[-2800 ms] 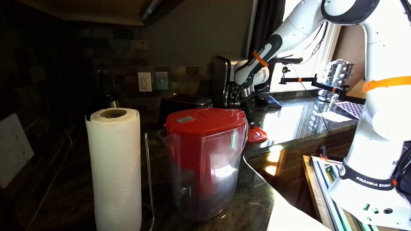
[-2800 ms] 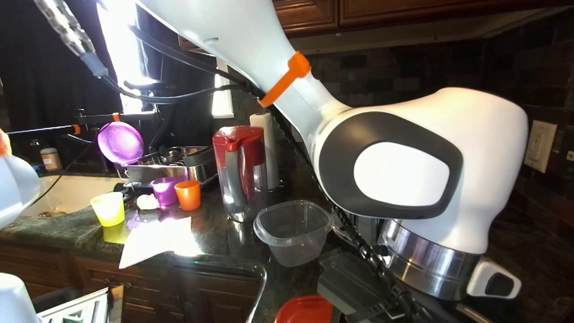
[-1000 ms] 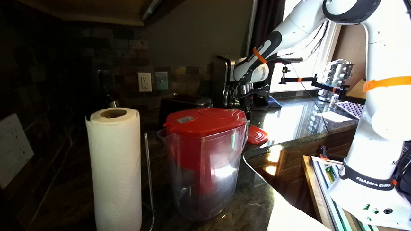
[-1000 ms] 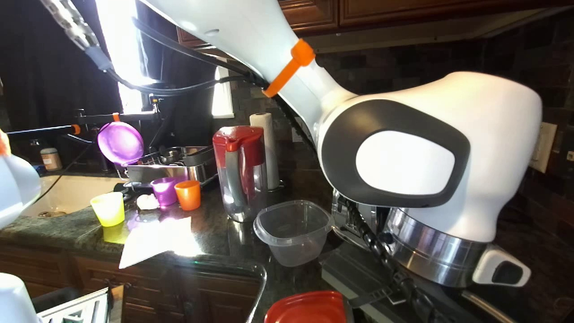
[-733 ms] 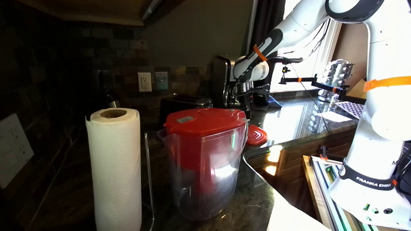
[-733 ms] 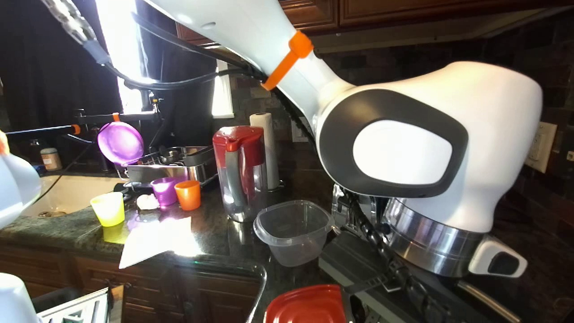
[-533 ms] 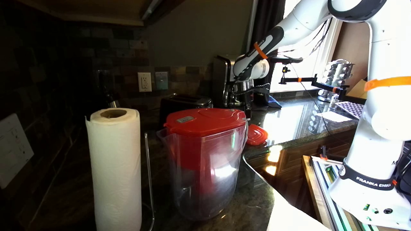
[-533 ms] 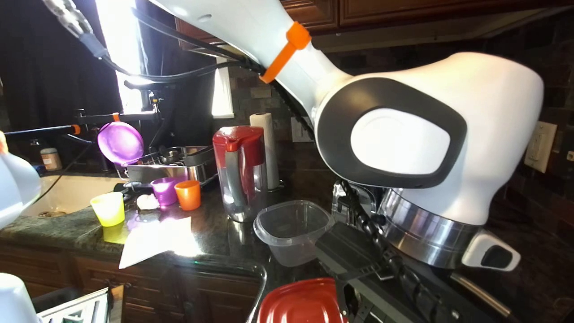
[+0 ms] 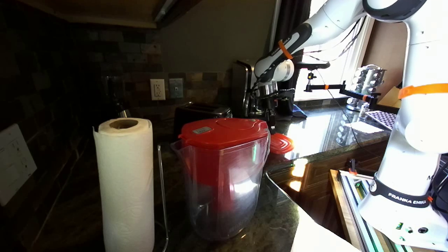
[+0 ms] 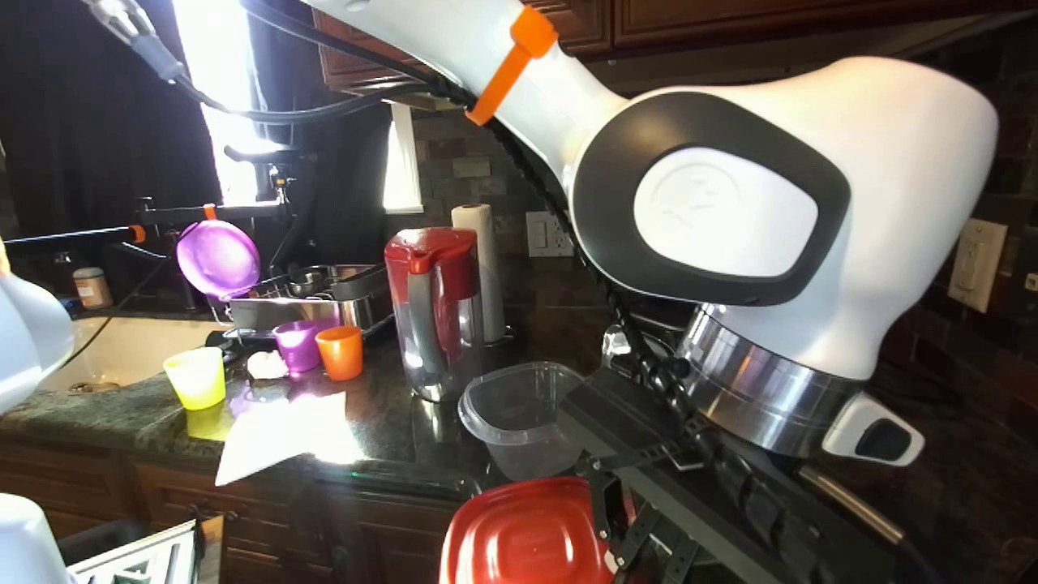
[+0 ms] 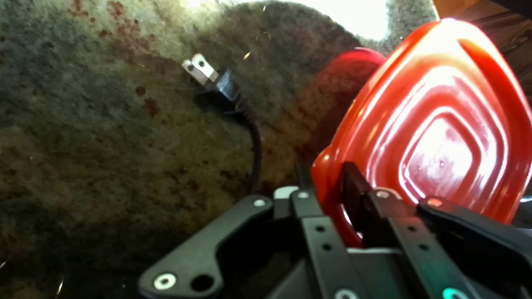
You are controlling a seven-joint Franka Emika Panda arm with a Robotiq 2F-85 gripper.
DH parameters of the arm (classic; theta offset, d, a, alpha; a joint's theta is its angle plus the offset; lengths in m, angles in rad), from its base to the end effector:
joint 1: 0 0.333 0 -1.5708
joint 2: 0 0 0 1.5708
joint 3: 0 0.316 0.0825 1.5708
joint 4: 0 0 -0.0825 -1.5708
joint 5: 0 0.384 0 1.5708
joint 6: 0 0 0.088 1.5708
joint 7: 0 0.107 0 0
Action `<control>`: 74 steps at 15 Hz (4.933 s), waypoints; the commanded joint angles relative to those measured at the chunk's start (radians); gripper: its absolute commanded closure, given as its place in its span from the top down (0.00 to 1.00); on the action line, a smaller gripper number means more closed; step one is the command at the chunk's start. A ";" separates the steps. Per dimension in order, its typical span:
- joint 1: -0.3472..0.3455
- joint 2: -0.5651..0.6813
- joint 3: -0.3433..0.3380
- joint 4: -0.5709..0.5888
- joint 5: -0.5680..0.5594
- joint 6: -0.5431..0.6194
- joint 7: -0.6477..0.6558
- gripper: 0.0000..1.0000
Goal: Put the red lid on the clear bowl.
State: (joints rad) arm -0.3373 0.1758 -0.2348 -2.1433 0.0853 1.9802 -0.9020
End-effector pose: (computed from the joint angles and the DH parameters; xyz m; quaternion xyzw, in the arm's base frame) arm 0.4419 -0.2775 0.3012 -0.9765 -0.1373 0.1123 0.1228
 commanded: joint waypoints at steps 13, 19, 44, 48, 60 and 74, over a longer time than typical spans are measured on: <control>0.062 -0.145 0.021 -0.014 0.070 -0.148 -0.154 0.06; 0.117 -0.135 0.055 0.025 0.129 -0.143 -0.067 0.06; 0.223 -0.059 0.163 0.092 -0.025 -0.013 0.138 0.06; 0.224 -0.061 0.170 0.088 -0.012 -0.008 0.137 0.06; 0.234 -0.058 0.187 0.064 -0.021 0.061 0.161 0.06; 0.247 -0.118 0.191 0.002 -0.023 0.041 0.219 1.00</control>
State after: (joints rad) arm -0.0933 0.1147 -0.0448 -2.0822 0.0683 2.0141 -0.7184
